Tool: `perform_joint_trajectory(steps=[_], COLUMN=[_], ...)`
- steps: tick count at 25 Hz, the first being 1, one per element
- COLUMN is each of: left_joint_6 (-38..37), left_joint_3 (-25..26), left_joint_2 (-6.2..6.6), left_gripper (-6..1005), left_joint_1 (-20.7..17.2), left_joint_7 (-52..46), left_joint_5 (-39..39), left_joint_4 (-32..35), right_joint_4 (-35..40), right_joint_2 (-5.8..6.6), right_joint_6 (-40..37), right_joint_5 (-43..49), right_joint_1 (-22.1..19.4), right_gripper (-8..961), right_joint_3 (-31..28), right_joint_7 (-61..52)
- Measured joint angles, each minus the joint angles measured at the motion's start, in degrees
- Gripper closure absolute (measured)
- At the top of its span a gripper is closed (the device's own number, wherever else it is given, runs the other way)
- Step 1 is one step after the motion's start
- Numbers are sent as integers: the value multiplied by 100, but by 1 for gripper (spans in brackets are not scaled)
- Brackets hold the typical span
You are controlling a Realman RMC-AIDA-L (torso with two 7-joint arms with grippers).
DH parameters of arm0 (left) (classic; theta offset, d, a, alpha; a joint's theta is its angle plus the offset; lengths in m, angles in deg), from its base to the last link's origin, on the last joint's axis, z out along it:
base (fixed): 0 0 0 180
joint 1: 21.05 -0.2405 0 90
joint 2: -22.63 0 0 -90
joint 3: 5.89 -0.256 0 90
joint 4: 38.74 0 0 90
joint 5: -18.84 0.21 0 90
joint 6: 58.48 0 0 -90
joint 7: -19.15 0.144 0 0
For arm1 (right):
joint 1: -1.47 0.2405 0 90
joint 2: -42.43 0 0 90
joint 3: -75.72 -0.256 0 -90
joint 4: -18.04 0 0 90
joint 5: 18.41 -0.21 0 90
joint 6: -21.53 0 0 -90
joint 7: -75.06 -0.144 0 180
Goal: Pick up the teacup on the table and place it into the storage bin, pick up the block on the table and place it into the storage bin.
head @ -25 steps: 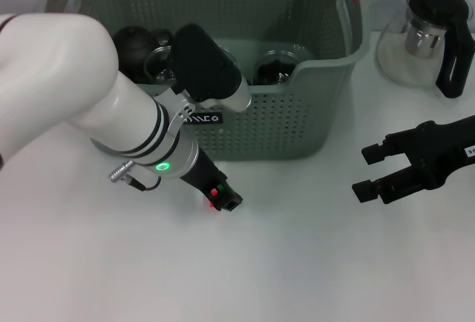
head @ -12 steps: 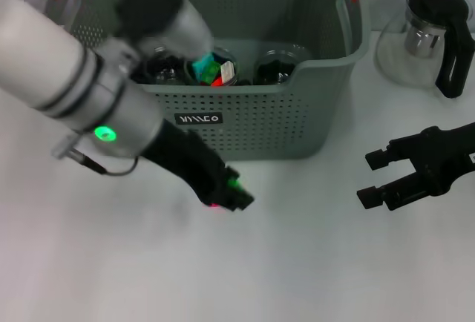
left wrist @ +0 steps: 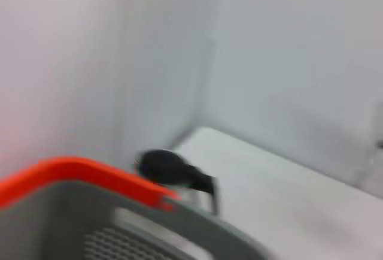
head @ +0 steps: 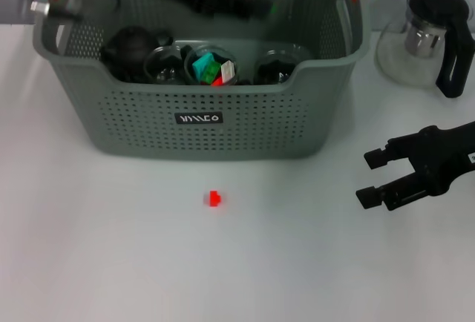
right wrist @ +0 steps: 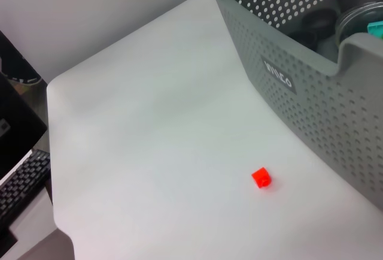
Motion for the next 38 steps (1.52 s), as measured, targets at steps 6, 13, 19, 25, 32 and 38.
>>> perform_joint_trajectory(steps=[6, 13, 19, 25, 32, 38], left_joint_6=[1601, 2263, 2328, 1675, -545, -1391], left_joint_3=[-341, -716, -715, -628, -674, -1437], left_joint_2=[88, -51, -62, -92, -456, -559], left_gripper=[500, 478, 459, 107, 42, 48], left_joint_1=[264, 222, 199, -118, -831, -1342], left_joint_7=[166, 147, 142, 281, 1145, 1784], left_joint_5=[644, 962, 974, 814, 124, 178], left_joint_4=[-939, -1126, -1032, -213, 1081, 1273], right_joint_4=[-80, -110, -109, -109, -114, -131], right_joint_2=[7, 14, 7, 14, 17, 17], right_joint_6=[7, 17, 21, 26, 64, 135], right_joint_5=[-2, 1, 1, 1, 1, 0], right_joint_1=[31, 31, 37, 40, 33, 36], right_gripper=[7, 7, 6, 6, 7, 6], right_joint_3=[0, 0, 0, 0, 0, 0], right_joint_7=[-18, -30, -29, -15, -9, 9])
